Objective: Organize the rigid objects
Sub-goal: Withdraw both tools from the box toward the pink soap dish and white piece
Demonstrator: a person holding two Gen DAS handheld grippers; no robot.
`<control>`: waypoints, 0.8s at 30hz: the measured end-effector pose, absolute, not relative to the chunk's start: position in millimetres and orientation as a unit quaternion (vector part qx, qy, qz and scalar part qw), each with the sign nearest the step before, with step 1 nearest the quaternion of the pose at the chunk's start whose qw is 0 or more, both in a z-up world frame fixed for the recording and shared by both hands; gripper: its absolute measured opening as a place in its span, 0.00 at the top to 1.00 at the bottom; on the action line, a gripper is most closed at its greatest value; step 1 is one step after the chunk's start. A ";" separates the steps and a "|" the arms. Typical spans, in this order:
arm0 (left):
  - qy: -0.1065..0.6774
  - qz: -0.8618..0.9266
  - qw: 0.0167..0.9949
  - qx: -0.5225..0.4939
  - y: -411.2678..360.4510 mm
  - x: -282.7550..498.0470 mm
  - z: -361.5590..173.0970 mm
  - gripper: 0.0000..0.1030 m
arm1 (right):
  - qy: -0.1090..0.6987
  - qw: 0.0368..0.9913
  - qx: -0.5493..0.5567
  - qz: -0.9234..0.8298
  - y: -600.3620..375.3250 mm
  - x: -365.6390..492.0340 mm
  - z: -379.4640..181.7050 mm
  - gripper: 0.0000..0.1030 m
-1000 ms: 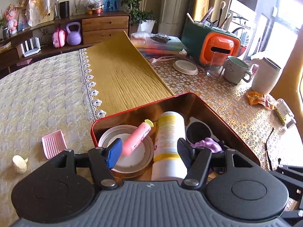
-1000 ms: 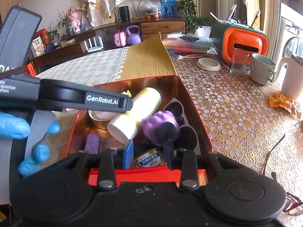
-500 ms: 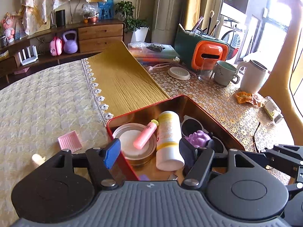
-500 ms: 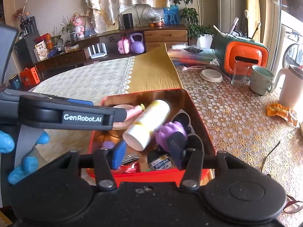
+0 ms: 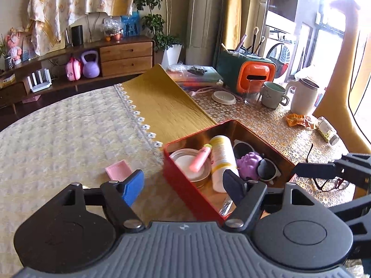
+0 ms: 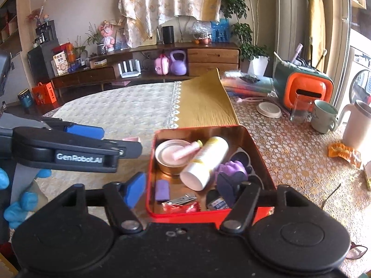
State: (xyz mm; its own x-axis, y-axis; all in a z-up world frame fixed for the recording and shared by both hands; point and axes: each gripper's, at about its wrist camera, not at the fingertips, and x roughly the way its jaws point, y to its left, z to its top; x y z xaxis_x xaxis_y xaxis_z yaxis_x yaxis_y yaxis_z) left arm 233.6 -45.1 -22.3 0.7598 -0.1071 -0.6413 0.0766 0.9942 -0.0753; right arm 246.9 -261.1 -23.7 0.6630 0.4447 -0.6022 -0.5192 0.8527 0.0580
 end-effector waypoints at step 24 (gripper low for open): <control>0.342 0.012 0.938 -0.044 64.1 186.7 -41.9 0.19 | 0.317 0.890 -0.086 0.315 -179.1 231.7 -27.4 0.04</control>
